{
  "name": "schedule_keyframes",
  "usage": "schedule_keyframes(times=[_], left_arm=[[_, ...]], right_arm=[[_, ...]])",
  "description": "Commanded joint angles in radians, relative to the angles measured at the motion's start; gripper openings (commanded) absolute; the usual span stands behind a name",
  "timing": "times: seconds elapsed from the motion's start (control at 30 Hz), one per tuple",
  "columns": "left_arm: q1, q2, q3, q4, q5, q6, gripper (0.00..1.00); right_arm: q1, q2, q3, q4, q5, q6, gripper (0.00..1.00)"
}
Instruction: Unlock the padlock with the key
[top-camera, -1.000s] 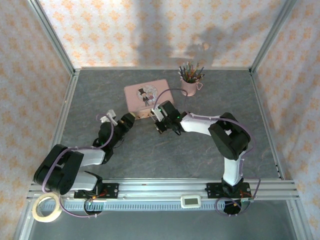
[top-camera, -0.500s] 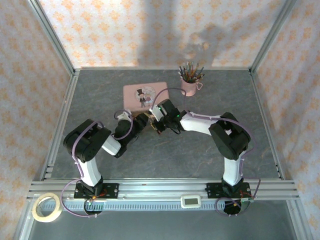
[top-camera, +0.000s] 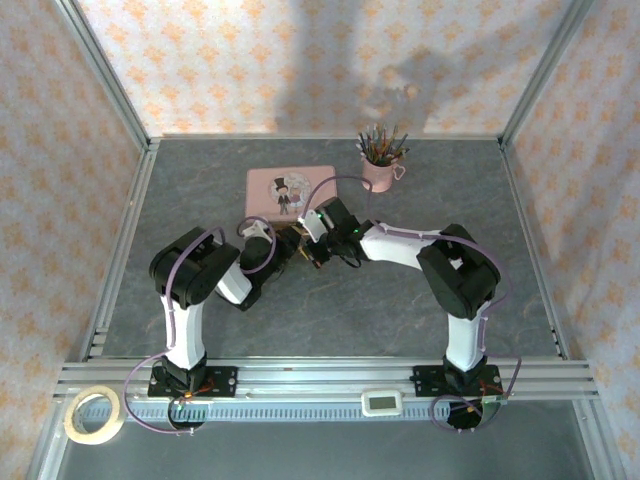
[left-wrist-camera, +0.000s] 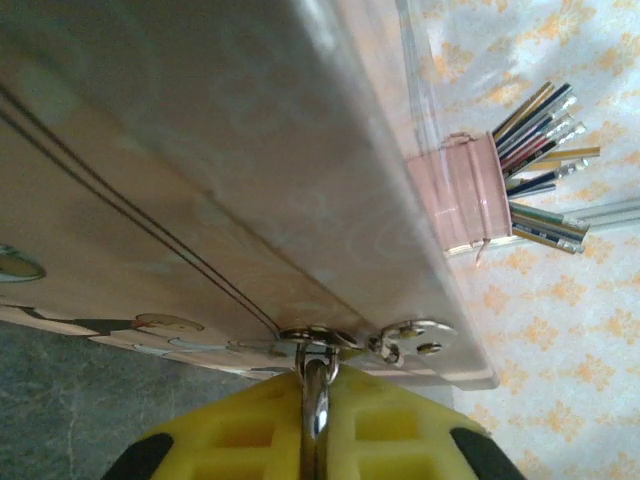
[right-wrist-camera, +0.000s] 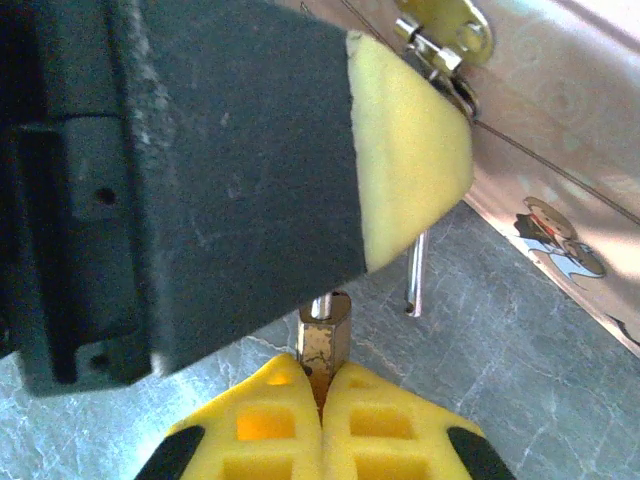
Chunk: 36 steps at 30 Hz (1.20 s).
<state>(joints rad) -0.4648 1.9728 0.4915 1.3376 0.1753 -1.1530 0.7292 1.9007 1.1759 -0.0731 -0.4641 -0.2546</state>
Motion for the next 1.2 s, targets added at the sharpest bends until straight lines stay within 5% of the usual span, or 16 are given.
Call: schedule_keyframes(times=[0.0, 0.1, 0.23, 0.33, 0.53, 0.67, 1.17], left_arm=[[-0.002, 0.019, 0.018, 0.026, -0.01, -0.002, 0.0], [0.0, 0.013, 0.004, 0.026, -0.022, -0.001, 0.0], [0.003, 0.004, -0.013, 0.031, -0.029, -0.002, 0.0], [0.005, 0.002, -0.02, 0.042, -0.035, -0.006, 0.0], [0.005, 0.002, -0.034, 0.057, -0.063, -0.03, 0.0], [0.004, 0.019, -0.061, 0.149, -0.113, -0.091, 0.0], [-0.012, 0.061, -0.163, 0.4, -0.275, -0.178, 0.0]], right_arm=[[0.003, 0.002, 0.036, 0.022, -0.034, 0.005, 0.0], [0.003, -0.019, 0.038, 0.013, -0.022, 0.036, 0.02], [0.002, -0.096, 0.009, 0.006, 0.013, 0.114, 0.27], [-0.006, -0.185, -0.032, -0.002, 0.083, 0.202, 0.31], [-0.105, -0.344, -0.124, 0.07, 0.238, 0.522, 0.56], [-0.166, -0.348, -0.154, 0.149, 0.311, 0.664, 0.62], [-0.175, 0.041, 0.012, 0.424, 0.116, 0.917, 0.62]])
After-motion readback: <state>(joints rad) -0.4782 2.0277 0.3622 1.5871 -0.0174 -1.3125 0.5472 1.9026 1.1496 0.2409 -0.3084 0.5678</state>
